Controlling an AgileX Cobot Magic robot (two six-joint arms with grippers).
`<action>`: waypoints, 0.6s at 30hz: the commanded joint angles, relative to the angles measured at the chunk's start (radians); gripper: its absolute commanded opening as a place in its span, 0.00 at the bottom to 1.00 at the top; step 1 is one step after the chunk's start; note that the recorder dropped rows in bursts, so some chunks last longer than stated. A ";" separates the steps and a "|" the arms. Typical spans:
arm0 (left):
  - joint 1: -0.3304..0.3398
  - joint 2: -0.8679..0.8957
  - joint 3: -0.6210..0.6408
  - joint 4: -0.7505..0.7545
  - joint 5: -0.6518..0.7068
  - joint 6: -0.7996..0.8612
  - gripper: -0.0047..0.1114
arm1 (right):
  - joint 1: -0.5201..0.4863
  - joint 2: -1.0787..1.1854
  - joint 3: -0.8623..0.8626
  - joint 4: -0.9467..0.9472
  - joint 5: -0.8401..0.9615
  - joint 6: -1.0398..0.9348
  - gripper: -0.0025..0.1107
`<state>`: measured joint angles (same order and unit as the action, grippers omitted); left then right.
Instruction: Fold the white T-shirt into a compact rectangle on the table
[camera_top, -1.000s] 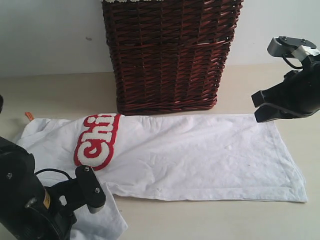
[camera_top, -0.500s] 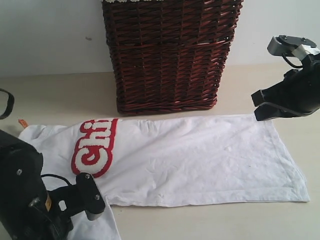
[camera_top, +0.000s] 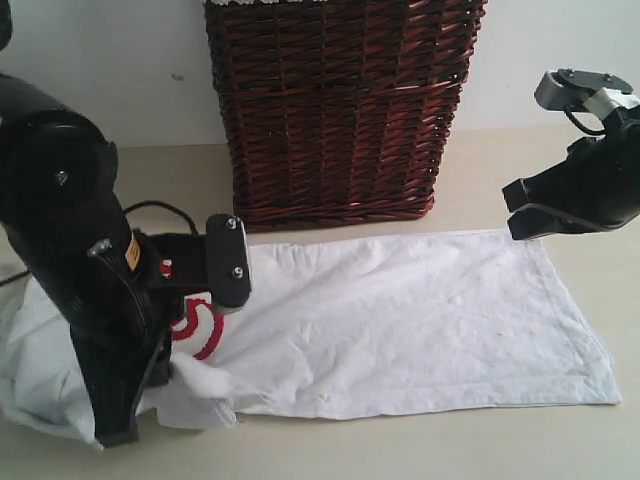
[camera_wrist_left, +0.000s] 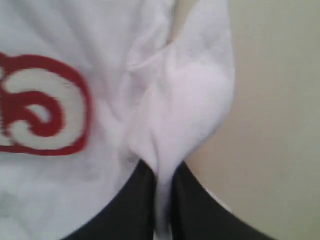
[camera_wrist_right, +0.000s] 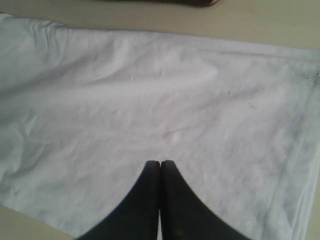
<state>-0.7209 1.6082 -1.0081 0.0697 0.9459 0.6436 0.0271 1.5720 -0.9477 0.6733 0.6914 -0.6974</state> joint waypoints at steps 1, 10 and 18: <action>-0.001 0.026 -0.018 0.230 -0.133 0.008 0.04 | -0.004 -0.001 0.006 0.008 -0.012 -0.016 0.02; 0.107 0.116 -0.016 0.243 -0.377 -0.003 0.36 | -0.004 -0.001 0.006 0.008 -0.016 -0.041 0.02; 0.187 0.138 -0.016 0.270 -0.527 -0.127 0.54 | -0.004 -0.001 0.006 0.008 -0.016 -0.041 0.02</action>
<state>-0.5512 1.7517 -1.0195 0.3137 0.4775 0.5867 0.0271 1.5720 -0.9477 0.6753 0.6842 -0.7270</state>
